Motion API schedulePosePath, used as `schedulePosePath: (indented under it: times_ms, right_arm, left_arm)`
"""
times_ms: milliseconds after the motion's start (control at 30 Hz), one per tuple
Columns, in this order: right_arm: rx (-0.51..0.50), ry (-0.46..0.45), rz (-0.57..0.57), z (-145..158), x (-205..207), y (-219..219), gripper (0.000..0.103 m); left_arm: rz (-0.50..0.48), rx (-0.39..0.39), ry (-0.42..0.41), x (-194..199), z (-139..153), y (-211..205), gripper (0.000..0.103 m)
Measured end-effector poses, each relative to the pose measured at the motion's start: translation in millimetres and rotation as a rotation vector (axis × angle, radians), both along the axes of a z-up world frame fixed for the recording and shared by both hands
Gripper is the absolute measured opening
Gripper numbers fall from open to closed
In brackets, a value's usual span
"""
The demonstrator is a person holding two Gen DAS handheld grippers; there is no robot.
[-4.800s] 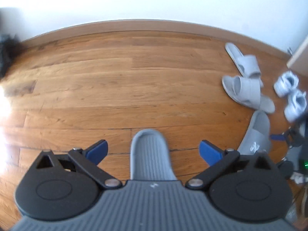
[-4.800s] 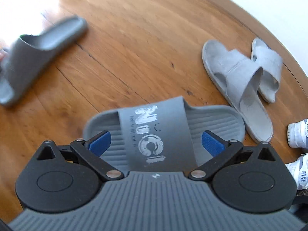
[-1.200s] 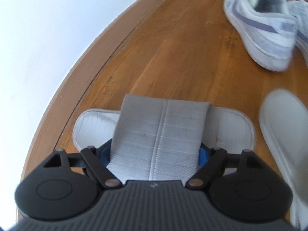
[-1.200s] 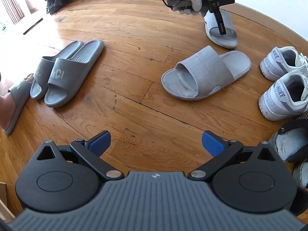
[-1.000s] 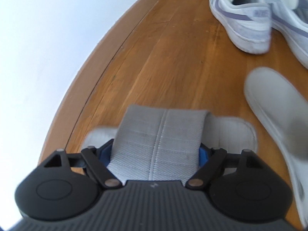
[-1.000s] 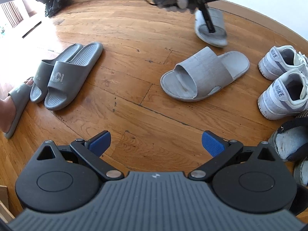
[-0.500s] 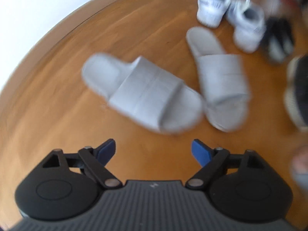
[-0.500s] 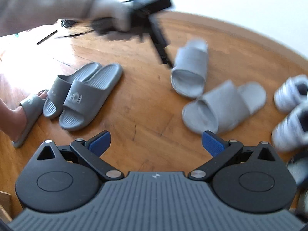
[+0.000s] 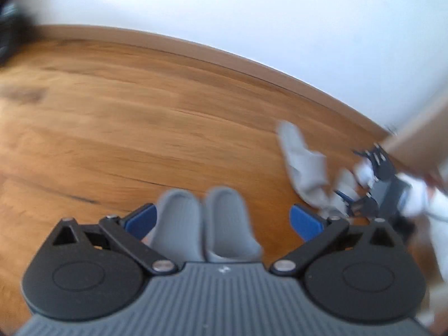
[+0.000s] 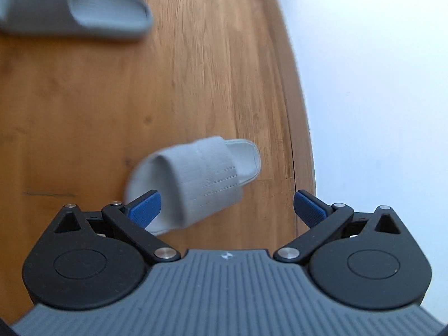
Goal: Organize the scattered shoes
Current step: 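Carry the light grey slide with the left gripper while the right gripper grasps the other light grey slide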
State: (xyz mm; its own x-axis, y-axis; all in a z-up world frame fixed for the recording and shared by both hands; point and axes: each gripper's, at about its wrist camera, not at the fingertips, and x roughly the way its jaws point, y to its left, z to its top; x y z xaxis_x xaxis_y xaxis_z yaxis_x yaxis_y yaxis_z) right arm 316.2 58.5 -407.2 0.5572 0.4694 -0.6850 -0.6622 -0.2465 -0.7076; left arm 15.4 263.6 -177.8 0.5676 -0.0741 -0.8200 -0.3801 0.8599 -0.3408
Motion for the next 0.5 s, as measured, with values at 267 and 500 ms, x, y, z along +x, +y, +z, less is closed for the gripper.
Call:
schedulePosePath:
  times_ms: [267, 500]
  right_arm:
    - [-0.278, -0.028, 0.072, -62.5, 36.8, 55.8, 0.102]
    - [-0.292, 0.094, 0.015, -73.3, 33.2, 81.2, 0.081]
  left_arm:
    - [-0.202, -0.011, -0.031, -1.0, 7.0, -18.3, 0.103]
    - [-0.187, -0.084, -0.012, -18.5, -6.3, -9.6, 0.103]
